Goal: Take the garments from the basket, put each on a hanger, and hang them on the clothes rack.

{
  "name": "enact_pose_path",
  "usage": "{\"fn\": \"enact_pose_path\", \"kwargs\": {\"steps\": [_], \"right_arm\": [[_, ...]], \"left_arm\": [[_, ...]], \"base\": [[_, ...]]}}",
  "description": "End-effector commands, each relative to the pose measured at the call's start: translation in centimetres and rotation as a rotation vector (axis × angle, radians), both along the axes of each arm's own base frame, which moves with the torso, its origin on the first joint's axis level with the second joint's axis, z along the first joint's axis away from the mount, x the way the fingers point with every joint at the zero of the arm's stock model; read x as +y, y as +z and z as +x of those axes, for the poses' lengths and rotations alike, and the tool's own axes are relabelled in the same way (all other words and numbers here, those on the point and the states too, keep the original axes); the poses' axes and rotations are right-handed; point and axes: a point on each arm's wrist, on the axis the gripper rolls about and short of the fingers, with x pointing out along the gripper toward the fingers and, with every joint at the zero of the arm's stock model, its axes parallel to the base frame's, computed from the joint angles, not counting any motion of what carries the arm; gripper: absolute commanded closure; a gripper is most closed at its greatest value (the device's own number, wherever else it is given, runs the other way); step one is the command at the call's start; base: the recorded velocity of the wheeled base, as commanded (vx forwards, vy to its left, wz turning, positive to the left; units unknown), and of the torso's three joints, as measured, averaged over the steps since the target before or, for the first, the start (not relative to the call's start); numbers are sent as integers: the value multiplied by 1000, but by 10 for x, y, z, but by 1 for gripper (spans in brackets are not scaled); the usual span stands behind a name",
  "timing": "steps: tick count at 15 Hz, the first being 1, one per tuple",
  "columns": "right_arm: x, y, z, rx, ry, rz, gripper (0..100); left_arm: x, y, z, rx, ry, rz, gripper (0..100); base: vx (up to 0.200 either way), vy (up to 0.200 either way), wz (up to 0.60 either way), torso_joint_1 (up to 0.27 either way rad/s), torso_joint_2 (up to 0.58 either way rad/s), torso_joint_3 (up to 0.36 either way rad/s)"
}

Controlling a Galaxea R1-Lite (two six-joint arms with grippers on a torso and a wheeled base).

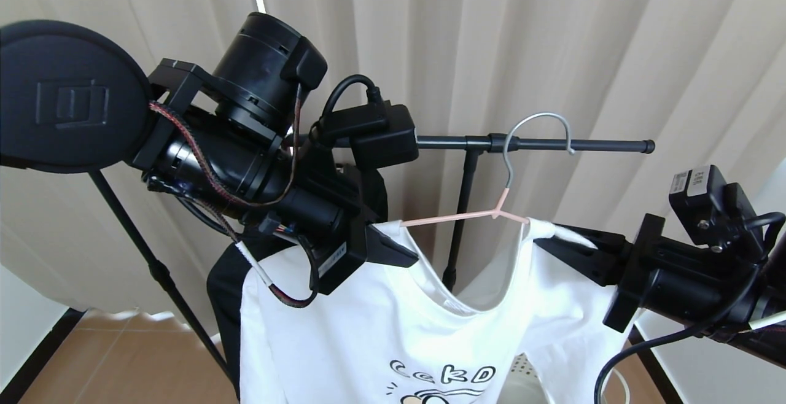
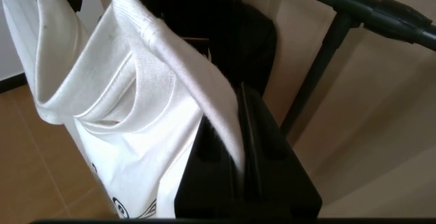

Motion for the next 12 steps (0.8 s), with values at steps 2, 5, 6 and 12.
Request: {"fn": "enact_pose_path", "kwargs": {"steps": [2, 5, 6, 12], "right_arm": [[-1, 2, -2, 3, -2, -3, 0], [-5, 3, 1, 6, -23, -4, 0], [-7, 3, 2, 5, -32, -5, 0], [-11, 8, 6, -11, -57, 4, 0]], "left_arm": [[2, 2, 0, -8, 10, 0, 100], [9, 9, -3, -28, 24, -14, 100], [13, 14, -6, -41, 30, -24, 100], [36, 20, -16, -59, 76, -38, 100]], "base": [[0, 0, 0, 0, 0, 0], [0, 0, 0, 0, 0, 0], [0, 0, 0, 0, 0, 0], [0, 0, 0, 0, 0, 0]]}}
